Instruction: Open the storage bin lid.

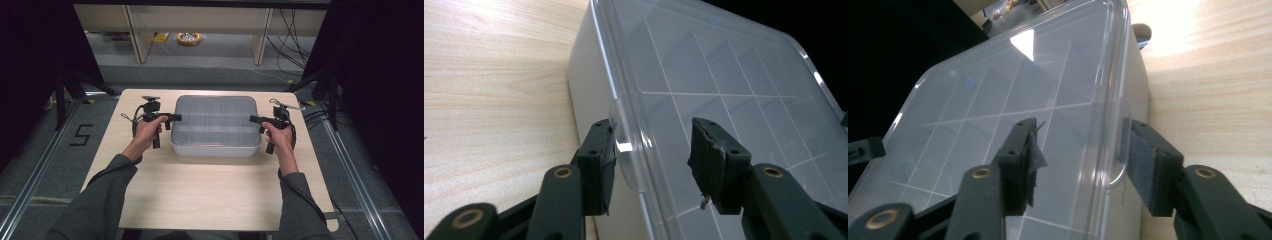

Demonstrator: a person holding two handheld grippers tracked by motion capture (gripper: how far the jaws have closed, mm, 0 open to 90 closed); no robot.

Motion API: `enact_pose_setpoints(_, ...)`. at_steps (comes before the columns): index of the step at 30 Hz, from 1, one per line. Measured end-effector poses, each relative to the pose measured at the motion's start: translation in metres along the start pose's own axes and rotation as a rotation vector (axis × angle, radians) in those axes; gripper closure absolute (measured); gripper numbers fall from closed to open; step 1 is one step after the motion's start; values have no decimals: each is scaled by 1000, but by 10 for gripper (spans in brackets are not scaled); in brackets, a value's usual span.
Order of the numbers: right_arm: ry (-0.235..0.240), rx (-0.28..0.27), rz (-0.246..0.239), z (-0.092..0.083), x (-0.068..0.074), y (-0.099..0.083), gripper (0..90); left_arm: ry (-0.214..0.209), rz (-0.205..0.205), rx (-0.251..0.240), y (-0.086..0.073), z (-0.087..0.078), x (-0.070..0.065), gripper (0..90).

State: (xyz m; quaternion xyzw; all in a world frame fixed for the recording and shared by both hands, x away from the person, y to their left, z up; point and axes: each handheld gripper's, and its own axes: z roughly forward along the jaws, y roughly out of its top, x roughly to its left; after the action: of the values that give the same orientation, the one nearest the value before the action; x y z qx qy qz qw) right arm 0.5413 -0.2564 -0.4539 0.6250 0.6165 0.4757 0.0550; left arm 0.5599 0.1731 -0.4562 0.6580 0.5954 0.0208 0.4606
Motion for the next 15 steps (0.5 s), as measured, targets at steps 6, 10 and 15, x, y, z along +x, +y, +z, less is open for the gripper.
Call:
enact_pose_setpoints(6, -11, -9, 34, -9, 10, 1, 561, 25, 21, -27, 1, -8, -9, 546)
enact_pose_setpoints(10, 5, -44, 21, -16, 12, 2, 602, 8, 6, -58, 5, -17, -11, 578)
enact_pose_setpoints(15, 19, -71, 15, -26, 17, 5, 633, 7, 16, -80, 7, -27, -18, 596)
